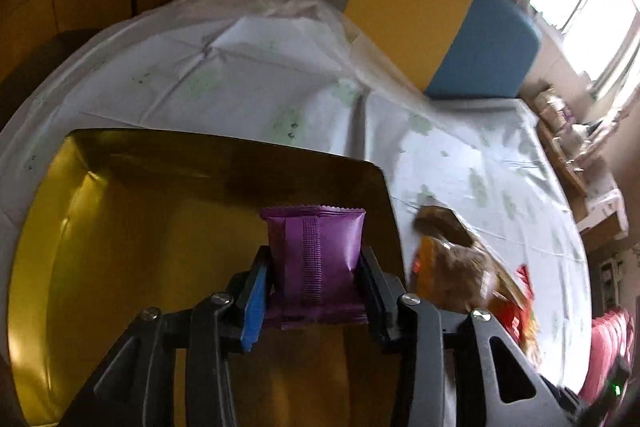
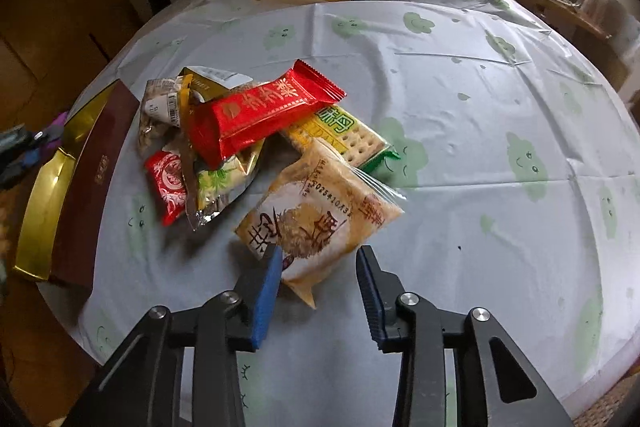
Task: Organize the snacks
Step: 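Carry the purple packet with the left gripper into the gold tray and release, then grasp the beige bread packet with the right gripper and lift it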
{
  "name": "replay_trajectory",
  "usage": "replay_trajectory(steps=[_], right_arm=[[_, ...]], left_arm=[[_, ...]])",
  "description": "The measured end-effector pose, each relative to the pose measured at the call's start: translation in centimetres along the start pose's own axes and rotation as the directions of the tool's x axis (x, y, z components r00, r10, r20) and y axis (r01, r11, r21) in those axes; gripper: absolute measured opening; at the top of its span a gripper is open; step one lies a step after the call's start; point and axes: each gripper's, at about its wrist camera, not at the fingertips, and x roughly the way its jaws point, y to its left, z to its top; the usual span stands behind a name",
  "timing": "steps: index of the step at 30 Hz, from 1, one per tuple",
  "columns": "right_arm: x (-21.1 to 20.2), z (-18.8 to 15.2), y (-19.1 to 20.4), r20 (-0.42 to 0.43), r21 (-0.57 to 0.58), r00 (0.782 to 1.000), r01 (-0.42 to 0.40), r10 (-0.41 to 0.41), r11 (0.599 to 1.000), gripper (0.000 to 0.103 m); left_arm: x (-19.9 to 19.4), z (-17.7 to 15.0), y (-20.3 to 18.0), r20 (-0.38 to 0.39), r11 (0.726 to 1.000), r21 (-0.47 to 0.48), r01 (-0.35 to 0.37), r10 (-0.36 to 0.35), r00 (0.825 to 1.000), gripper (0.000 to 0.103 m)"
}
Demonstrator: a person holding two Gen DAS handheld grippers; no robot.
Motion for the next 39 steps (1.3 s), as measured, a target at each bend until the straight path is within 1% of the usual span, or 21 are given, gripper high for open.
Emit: replay_trajectory(steps=[2,4,5,6,7,10,12,13,16,17,18,20,21,22,23,25,27,31,34,38,39], right_arm=[[0.0,0.0,-0.2,-0.002,0.013,1.0,-0.003,0.003,1.0,0.039],[0.0,0.0,-0.4,-0.005,0.024,1.0,0.003,-0.003,1.0,0.047],[0.0,0.0,-0.5,-0.009,0.035,1.0,0.003,-0.003,0.999,0.05],[0.0,0.0,-0.7,-0.012,0.047,1.0,0.0,0.001,0.999,0.056],[-0.1,0.0,-0.9,-0.014,0.071,1.0,-0.015,0.016,0.997,0.061],[-0.6,0.3,-1.1,0.012,0.132,0.999,-0.042,0.041,0.99,0.07],[-0.6,0.7,-0.7,0.027,0.147,0.999,-0.042,0.038,0.988,0.076],[-0.3,1.1,-0.3,0.029,0.153,0.999,-0.02,0.015,0.988,0.078],[0.8,2.2,0.5,0.012,0.166,0.999,0.031,-0.034,0.986,0.078],[1.4,2.6,0.9,0.003,0.173,0.999,0.047,-0.049,0.984,0.078],[1.8,2.8,1.2,-0.002,0.169,0.998,0.061,-0.061,0.984,0.079],[2.8,3.1,2.3,-0.02,0.119,0.993,0.116,-0.114,0.986,0.078],[3.2,3.1,2.7,-0.03,0.1,0.991,0.134,-0.131,0.986,0.071],[3.4,2.8,2.9,-0.036,0.081,0.992,0.124,-0.121,0.989,0.065],[3.5,2.5,3.1,-0.048,0.06,0.992,0.122,-0.119,0.991,0.063],[3.2,1.6,3.4,-0.045,0.013,0.992,0.117,-0.116,0.993,0.062],[2.8,0.6,3.2,-0.051,-0.008,0.994,0.101,-0.101,0.995,0.062],[1.7,-1.0,1.8,-0.055,0.005,0.997,0.055,-0.055,0.998,0.061],[1.1,-1.7,0.9,-0.054,0.027,0.998,0.021,-0.02,0.999,0.061],[-0.2,-2.5,0.1,-0.036,0.075,0.996,-0.075,0.078,0.994,0.061],[-0.6,-2.6,0.2,-0.028,0.075,0.996,-0.088,0.09,0.993,0.061]], left_arm=[[1.3,0.4,-0.4,-0.009,1.0,0.006,0.002,-0.002,1.0,0.046],[1.7,0.5,-0.5,-0.013,1.0,0.0,-0.009,0.009,1.0,0.048],[1.6,0.3,-0.4,-0.01,1.0,-0.009,-0.008,0.008,1.0,0.052],[1.6,0.2,-0.4,-0.007,1.0,-0.017,-0.007,0.007,1.0,0.057],[1.4,0.0,-0.3,0.0,1.0,-0.023,-0.008,0.008,1.0,0.058],[-0.2,-0.8,-0.4,0.039,1.0,-0.005,-0.019,0.019,0.999,0.058],[-1.4,-1.5,-0.8,0.068,0.999,0.014,-0.046,0.045,0.997,0.057],[-2.0,-2.0,-1.0,0.08,0.999,0.026,-0.048,0.046,0.996,0.057],[-4.1,-3.7,-1.9,0.118,0.996,0.075,-0.05,0.041,0.992,0.057],[-4.8,-4.3,-2.2,0.138,0.991,0.096,-0.092,0.079,0.987,0.057],[-5.3,-4.9,-2.4,0.145,0.99,0.107,-0.095,0.079,0.986,0.057],[-6.3,-6.0,-2.5,0.147,0.989,0.122,-0.083,0.065,0.987,0.058],[-6.7,-6.5,-2.6,0.147,0.988,0.126,-0.086,0.067,0.987,0.058],[-7.0,-7.1,-2.5,0.147,0.987,0.13,-0.096,0.076,0.986,0.058],[-7.1,-7.5,-2.5,0.145,0.987,0.131,-0.098,0.079,0.986,0.058],[-7.6,-8.4,-2.3,0.139,0.987,0.13,-0.099,0.08,0.987,0.058],[-7.8,-9.3,-1.9,0.131,0.986,0.13,-0.109,0.092,0.987,0.057],[-7.9,-10.4,-0.7,0.111,0.987,0.11,-0.118,0.106,0.988,0.057],[-8.6,-11.2,0.3,0.119,0.988,0.083,-0.134,0.123,0.985,0.057],[-9.4,-11.8,1.7,0.13,0.985,0.061,-0.161,0.153,0.98,0.057],[-9.6,-11.9,2.0,0.135,0.984,0.055,-0.168,0.16,0.978,0.057]])
